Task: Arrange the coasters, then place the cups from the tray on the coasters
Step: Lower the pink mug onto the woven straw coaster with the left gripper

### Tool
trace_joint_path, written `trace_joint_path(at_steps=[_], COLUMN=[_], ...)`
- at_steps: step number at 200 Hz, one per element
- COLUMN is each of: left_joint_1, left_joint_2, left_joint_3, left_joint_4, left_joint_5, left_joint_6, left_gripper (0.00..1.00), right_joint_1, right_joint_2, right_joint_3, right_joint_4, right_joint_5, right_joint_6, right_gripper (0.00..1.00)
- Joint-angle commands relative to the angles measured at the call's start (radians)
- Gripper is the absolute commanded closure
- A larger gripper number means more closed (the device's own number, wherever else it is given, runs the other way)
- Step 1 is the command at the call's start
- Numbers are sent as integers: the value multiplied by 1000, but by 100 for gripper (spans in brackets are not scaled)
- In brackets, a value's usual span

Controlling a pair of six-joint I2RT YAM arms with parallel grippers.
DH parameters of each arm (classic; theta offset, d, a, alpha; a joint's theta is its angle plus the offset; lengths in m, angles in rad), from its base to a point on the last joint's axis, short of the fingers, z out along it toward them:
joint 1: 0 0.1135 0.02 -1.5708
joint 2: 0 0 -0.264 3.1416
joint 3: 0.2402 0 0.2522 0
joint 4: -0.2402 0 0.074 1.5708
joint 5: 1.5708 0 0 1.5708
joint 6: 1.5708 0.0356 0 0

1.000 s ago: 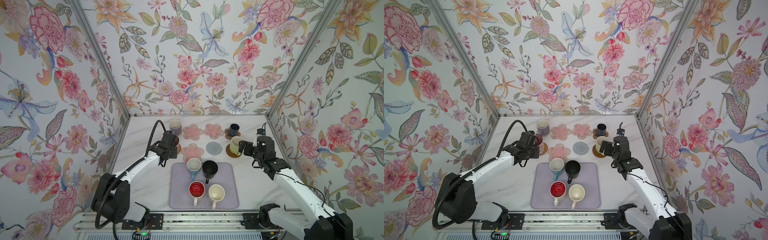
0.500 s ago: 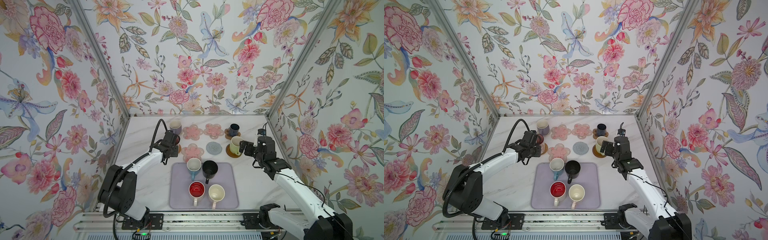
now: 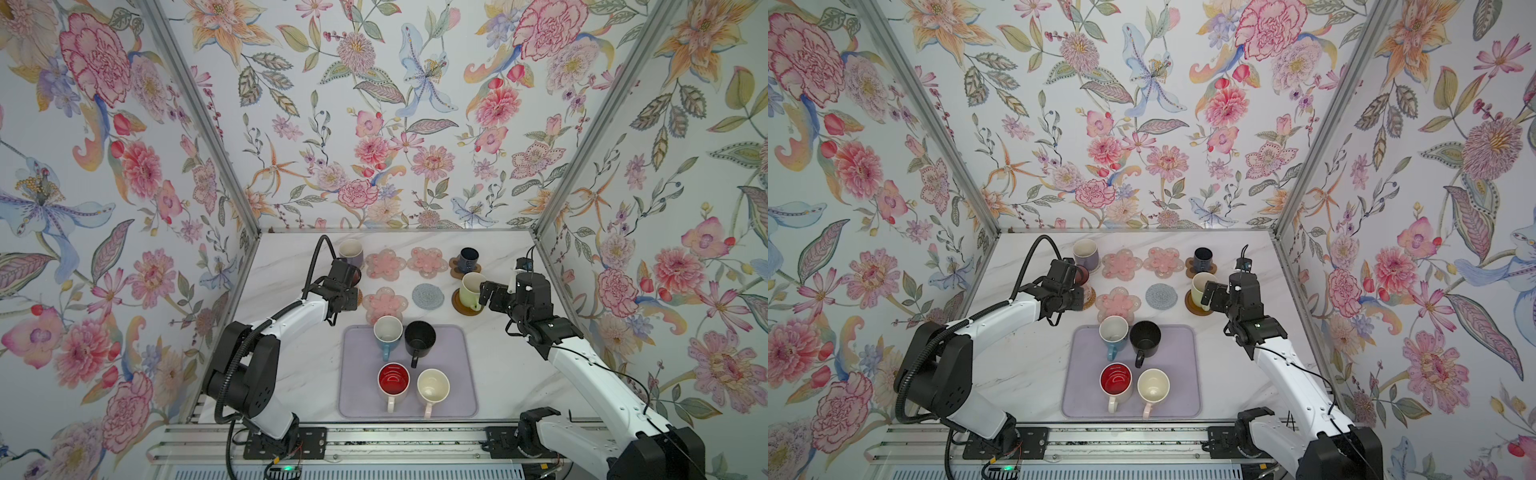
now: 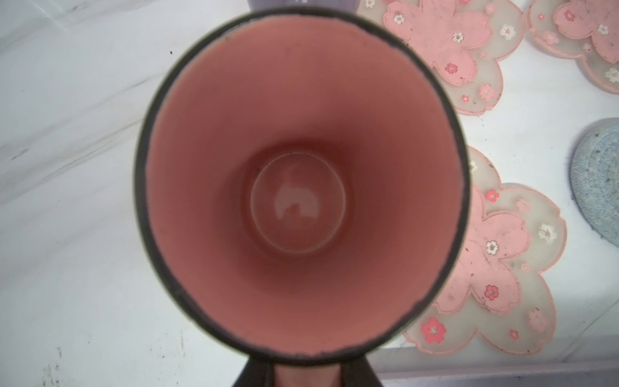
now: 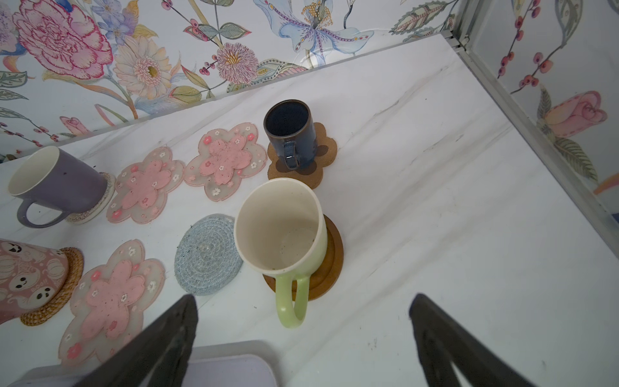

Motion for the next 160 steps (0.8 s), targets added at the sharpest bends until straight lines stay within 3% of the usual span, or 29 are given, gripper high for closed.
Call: trace_joint_path(at_steps=[1,107,160], left_joint_1=[12,11,11], left_joint_2=[6,7,1], left_joint_3=[43,25,16], left_joint_4=[73,39,33], left_joint_5=[-11,3,11], left_joint_6=[14,-5,-21], left_gripper=[100,100,78], right_joint_1=[-6,-7,-8], right_joint_2=[-1,-1,-4], right_joint_3=[-2,-5,-3], right_joint_4=[-13,-14,-16], right_joint_5=[-7,-7,-7], right_joint_6=[-17,-15,-15], right_gripper=[1,1,1])
